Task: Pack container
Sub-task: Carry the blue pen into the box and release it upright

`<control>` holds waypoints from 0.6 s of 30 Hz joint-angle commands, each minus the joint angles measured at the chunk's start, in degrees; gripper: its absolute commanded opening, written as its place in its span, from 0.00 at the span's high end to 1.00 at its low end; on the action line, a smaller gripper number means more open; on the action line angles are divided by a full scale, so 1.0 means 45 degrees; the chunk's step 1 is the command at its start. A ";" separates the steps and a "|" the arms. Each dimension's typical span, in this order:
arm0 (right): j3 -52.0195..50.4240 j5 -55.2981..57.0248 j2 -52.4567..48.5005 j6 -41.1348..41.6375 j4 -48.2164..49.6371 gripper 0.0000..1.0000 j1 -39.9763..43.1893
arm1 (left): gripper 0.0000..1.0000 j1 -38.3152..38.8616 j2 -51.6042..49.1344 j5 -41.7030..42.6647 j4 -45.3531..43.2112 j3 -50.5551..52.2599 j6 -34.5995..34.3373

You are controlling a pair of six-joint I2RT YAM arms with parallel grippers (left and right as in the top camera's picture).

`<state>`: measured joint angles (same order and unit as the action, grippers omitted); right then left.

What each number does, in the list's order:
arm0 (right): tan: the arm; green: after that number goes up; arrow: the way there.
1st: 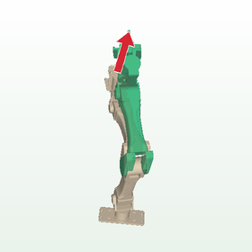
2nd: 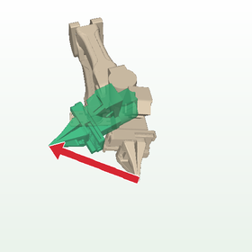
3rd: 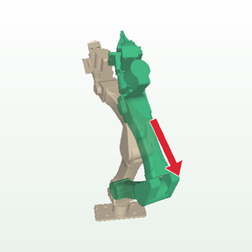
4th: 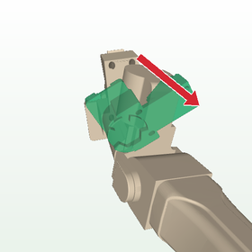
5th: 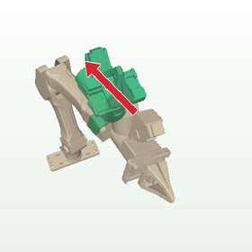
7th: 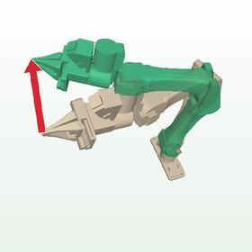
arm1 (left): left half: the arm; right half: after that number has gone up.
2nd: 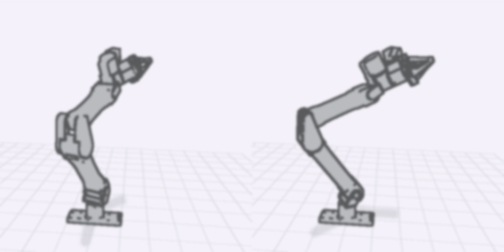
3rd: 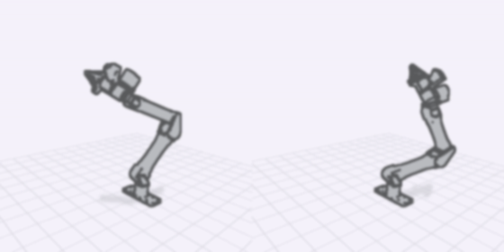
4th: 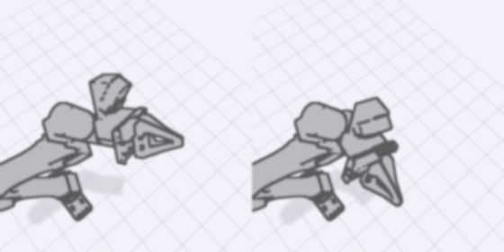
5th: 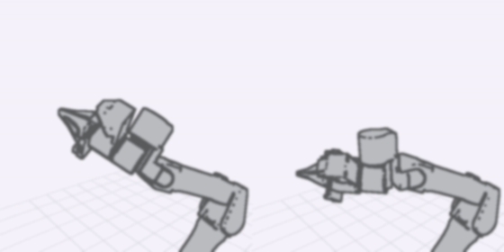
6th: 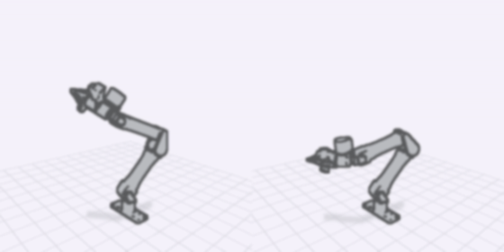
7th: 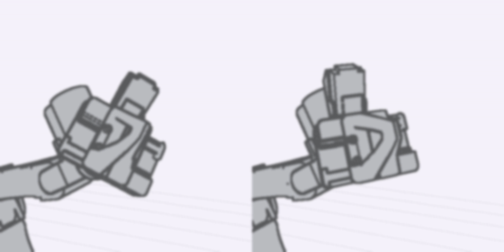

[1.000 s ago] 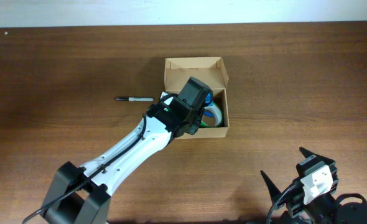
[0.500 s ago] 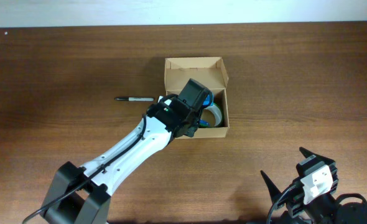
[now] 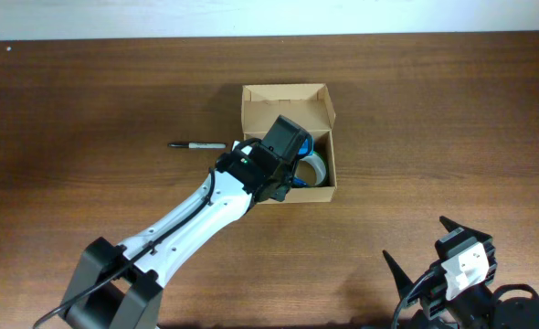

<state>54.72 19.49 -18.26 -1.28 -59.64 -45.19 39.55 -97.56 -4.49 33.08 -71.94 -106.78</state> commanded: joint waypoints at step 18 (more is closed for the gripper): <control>-0.0044 0.0155 0.0039 0.0209 0.0053 0.01 0.0058 | 0.89 0.0175 -0.0248 -0.1224 0.1894 -0.0024 -0.0131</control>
<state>54.72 19.51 -18.26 -1.23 -59.61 -45.19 40.16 -97.73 -7.84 41.21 -71.94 -107.00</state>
